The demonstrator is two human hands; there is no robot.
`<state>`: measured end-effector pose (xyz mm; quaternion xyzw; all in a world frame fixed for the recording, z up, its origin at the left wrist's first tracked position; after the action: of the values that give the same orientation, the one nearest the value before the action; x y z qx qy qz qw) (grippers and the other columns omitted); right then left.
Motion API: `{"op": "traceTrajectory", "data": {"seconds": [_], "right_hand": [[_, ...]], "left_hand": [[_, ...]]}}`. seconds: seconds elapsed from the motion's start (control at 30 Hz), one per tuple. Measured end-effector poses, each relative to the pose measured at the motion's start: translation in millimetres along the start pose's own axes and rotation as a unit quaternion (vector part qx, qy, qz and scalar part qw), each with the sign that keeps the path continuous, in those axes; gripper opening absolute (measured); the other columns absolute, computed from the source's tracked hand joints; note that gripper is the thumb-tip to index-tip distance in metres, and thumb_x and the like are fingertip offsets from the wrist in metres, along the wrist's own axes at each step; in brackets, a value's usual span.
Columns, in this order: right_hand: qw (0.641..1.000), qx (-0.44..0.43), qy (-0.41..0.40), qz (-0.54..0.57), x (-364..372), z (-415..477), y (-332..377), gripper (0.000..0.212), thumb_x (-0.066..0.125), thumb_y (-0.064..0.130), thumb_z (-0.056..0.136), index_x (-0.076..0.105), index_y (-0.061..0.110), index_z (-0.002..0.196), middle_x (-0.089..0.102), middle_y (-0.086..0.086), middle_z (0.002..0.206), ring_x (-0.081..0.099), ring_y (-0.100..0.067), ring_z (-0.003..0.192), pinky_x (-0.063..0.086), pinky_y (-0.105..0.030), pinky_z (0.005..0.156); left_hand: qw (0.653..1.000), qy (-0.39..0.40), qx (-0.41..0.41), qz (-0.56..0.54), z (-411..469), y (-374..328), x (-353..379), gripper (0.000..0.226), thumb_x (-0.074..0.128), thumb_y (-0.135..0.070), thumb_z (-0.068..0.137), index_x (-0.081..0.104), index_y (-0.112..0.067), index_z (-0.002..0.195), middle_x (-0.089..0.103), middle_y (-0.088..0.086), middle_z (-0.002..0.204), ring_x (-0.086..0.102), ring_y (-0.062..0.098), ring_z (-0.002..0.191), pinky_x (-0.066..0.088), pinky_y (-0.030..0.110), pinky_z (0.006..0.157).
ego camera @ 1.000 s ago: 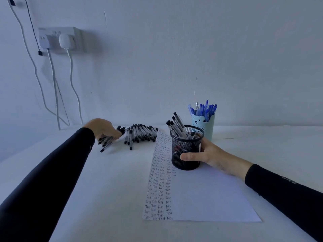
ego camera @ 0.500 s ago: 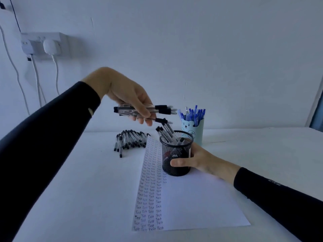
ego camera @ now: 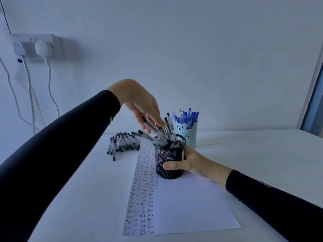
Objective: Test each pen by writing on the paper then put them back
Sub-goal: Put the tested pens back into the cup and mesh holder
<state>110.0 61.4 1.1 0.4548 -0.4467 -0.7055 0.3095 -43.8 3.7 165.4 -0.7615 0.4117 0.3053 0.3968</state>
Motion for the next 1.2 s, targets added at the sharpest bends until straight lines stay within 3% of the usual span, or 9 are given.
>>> {"op": "traceTrajectory", "data": {"seconds": [0.17,0.3,0.4,0.67,0.8,0.9,0.97,1.1,1.2], "right_hand": [[1.000,0.016,-0.003,-0.008,-1,2,-4,0.068,0.083,0.027,0.077,0.048,0.032,0.135,0.065,0.013,0.126,0.059,-0.005,0.119,0.045,-0.035,0.107],[1.000,0.024,-0.012,-0.010,-3,5,-9,0.077,0.087,0.039,0.069,0.048,0.033,0.135,0.065,0.014,0.126,0.059,-0.005,0.120,0.043,-0.037,0.110],[1.000,0.028,-0.013,0.005,-3,5,-10,0.074,0.085,0.032,0.069,0.048,0.032,0.133,0.066,0.015,0.124,0.060,-0.003,0.117,0.045,-0.028,0.105],[0.999,0.027,-0.021,-0.014,-2,4,-10,0.075,0.085,0.035,0.069,0.047,0.034,0.134,0.066,0.016,0.124,0.059,-0.002,0.118,0.044,-0.031,0.107],[0.999,0.030,-0.025,-0.019,-1,3,-8,0.076,0.086,0.034,0.072,0.045,0.034,0.136,0.065,0.016,0.126,0.059,-0.001,0.118,0.044,-0.034,0.108],[0.999,0.023,-0.018,-0.024,-1,3,-6,0.076,0.085,0.032,0.074,0.044,0.032,0.138,0.064,0.013,0.127,0.059,-0.005,0.120,0.044,-0.038,0.108],[0.999,0.018,-0.020,-0.020,-1,3,-6,0.074,0.084,0.026,0.076,0.044,0.030,0.139,0.064,0.012,0.128,0.059,-0.006,0.120,0.045,-0.036,0.106],[0.999,0.022,-0.018,-0.016,-2,3,-6,0.076,0.084,0.023,0.077,0.042,0.029,0.140,0.064,0.012,0.129,0.059,-0.005,0.119,0.046,-0.036,0.106],[0.999,0.023,-0.021,-0.025,-3,4,-6,0.076,0.084,0.027,0.076,0.043,0.030,0.139,0.064,0.012,0.129,0.059,-0.005,0.120,0.045,-0.036,0.107]], "left_hand": [[0.959,-0.149,0.063,-0.233,8,56,0,0.057,0.056,-0.044,0.082,0.057,0.001,0.117,0.064,0.012,0.101,0.061,0.018,0.078,0.057,0.023,0.068],[0.935,-0.039,0.178,-0.303,7,95,29,0.109,0.060,-0.072,0.061,0.023,-0.025,0.151,0.037,-0.001,0.151,0.043,0.020,0.131,0.042,0.034,0.108],[0.934,-0.035,0.236,-0.267,3,99,62,0.138,0.072,-0.079,0.039,0.000,-0.043,0.152,0.017,-0.018,0.158,0.020,0.013,0.144,0.021,0.042,0.119],[0.876,-0.233,0.301,-0.295,11,65,84,0.134,0.082,-0.067,0.052,0.004,-0.029,0.154,0.029,-0.012,0.154,0.037,0.007,0.138,0.040,0.026,0.104],[0.862,-0.285,0.313,-0.279,23,26,78,0.093,0.083,-0.045,0.069,0.035,-0.028,0.147,0.045,-0.010,0.146,0.047,0.008,0.131,0.042,0.039,0.109],[0.881,-0.324,0.300,-0.169,32,-3,74,0.053,0.077,-0.052,0.073,0.063,-0.035,0.122,0.052,-0.017,0.139,0.048,-0.001,0.127,0.040,0.031,0.108],[0.879,-0.357,0.289,-0.126,37,-15,73,0.039,0.074,-0.046,0.080,0.068,-0.032,0.116,0.059,-0.019,0.129,0.054,-0.007,0.116,0.043,0.025,0.102],[0.875,-0.330,0.327,-0.132,42,-22,80,0.064,0.075,-0.036,0.082,0.047,-0.027,0.139,0.057,-0.014,0.132,0.053,-0.005,0.119,0.044,0.020,0.100],[0.904,-0.268,0.315,-0.110,38,-12,80,0.052,0.054,-0.057,0.091,0.048,-0.036,0.137,0.048,-0.019,0.140,0.043,-0.004,0.129,0.037,0.028,0.108]]}}
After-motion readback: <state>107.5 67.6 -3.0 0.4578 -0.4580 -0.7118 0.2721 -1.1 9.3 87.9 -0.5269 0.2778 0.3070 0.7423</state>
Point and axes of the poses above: each hand's wrist, its own z-axis towards the middle knuckle, its own x-axis out of the palm, y = z × x, the point moved 3 cm from there along z, towards the middle knuckle
